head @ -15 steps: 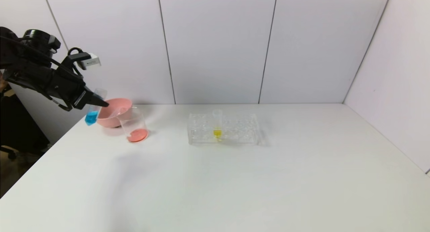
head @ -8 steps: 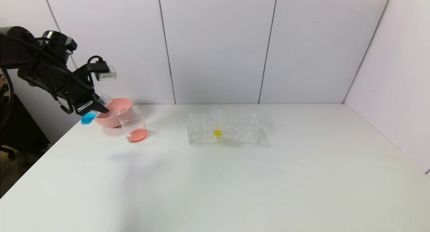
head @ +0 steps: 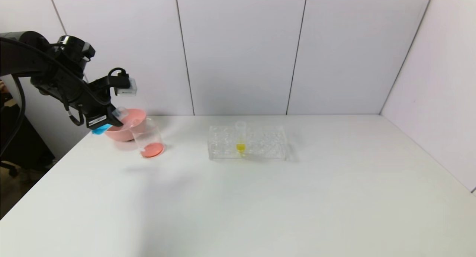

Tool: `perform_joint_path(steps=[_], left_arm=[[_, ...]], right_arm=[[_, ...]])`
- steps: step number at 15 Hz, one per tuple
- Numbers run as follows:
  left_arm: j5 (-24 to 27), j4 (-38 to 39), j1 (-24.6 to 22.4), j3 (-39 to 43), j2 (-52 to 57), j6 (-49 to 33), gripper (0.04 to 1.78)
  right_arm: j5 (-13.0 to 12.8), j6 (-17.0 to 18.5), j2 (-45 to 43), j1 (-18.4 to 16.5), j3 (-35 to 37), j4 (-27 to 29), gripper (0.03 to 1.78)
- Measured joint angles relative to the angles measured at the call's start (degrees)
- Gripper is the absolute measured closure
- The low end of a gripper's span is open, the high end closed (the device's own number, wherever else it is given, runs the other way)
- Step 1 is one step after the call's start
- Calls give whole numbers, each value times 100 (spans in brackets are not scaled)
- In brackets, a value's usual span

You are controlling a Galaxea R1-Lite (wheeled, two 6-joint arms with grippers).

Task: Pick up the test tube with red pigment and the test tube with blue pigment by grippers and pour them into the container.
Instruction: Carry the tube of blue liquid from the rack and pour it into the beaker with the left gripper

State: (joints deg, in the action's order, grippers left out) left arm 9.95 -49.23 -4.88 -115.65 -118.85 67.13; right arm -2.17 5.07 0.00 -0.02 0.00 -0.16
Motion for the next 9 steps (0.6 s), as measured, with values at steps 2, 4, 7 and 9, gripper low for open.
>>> perform_joint_path(steps=[2,4,7,9], left_arm=[[-124,28,78,0,-12,128,137],[-400,85,161,0,-30,222,137],[-742,290,323,0,-89,268,137],[-1000,402,406,0,-141,277,137]], right_arm=[[0,0,0,0,0,0,4],[0,0,0,0,0,0,4],[0,0,0,2,0,0,4],[2,0,0,2,0,0,4]])
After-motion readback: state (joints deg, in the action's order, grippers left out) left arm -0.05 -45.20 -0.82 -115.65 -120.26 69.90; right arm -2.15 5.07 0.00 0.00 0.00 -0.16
